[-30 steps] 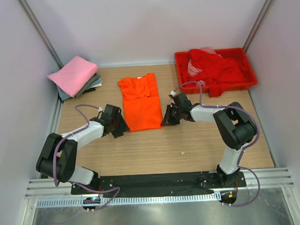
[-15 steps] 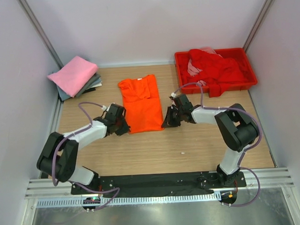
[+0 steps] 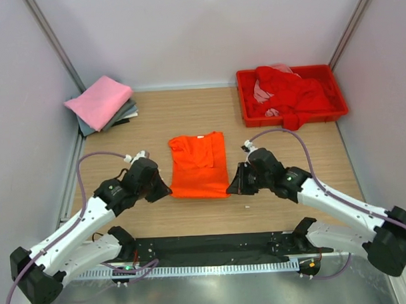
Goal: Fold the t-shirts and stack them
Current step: Fold the tshirt
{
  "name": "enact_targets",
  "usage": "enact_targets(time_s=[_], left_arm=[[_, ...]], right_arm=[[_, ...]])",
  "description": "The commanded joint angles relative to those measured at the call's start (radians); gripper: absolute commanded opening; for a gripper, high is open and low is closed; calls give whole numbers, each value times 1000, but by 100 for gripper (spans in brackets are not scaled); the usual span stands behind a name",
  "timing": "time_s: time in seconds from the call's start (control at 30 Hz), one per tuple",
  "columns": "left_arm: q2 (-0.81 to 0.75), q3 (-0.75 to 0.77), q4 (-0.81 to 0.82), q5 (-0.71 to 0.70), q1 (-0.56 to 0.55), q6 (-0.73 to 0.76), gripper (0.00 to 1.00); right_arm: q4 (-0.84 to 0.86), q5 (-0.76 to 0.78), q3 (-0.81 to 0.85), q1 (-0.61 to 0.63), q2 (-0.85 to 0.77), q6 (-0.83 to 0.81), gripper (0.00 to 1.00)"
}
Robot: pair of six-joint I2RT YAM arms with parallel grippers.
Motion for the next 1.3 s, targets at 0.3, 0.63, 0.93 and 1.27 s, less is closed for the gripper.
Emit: enact_targets(time_s=[0.3,0.63,0.93,1.27], left_arm=[[13,229,-296,-35,-11,37,0],[342,496,-279,-89,35,156,0],[813,871,-276,20,269,303,0],[1447,1535,-492,157,447,376,58]], right_arm=[[-266,158,122,19,-109,63,1],[-316,273,383,-76,161,-92,1],[-313,141,809,-269,615,-268,1],[-483,40,1513,-390,1210,-322,75]])
